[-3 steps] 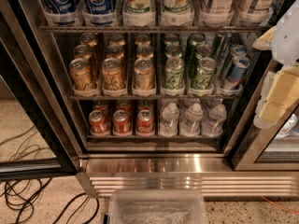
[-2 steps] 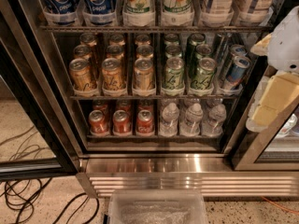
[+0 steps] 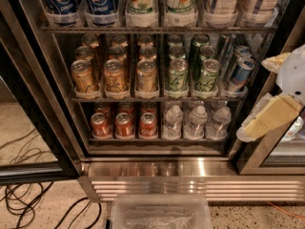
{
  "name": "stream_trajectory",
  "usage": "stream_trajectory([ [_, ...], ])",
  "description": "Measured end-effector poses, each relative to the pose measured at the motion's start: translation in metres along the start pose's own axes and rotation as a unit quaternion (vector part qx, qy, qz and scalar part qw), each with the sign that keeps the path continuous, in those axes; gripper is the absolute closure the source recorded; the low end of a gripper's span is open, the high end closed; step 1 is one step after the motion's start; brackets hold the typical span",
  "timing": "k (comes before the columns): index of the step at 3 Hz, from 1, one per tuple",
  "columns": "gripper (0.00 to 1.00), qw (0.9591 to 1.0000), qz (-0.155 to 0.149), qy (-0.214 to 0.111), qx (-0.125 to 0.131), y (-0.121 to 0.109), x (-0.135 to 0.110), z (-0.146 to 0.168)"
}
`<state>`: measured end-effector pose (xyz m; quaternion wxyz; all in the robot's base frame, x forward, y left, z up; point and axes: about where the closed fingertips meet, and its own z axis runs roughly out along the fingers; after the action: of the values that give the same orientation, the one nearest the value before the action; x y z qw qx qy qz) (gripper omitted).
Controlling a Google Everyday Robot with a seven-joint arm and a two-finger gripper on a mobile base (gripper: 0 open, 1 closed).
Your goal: Pick blue plastic bottle from top shelf of fridge
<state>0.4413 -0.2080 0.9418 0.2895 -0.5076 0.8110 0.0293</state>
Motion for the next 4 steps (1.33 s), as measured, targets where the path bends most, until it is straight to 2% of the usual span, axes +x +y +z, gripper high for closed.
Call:
stream_trajectory([
  [1,0.00,0.9971,0.012,-0.063,0.042,0.002,-0.003,0.003],
  [2,0.00,0.9864,0.003,-0.133,0.097,-0.012,-0.019,0.001],
  [3,0.00,0.9659,0.000,-0.200,0.164,-0.039,-0.033,-0.010],
  [4,0.00,0.9451,-0.005,-0.241,0.221,-0.062,-0.043,-0.024],
])
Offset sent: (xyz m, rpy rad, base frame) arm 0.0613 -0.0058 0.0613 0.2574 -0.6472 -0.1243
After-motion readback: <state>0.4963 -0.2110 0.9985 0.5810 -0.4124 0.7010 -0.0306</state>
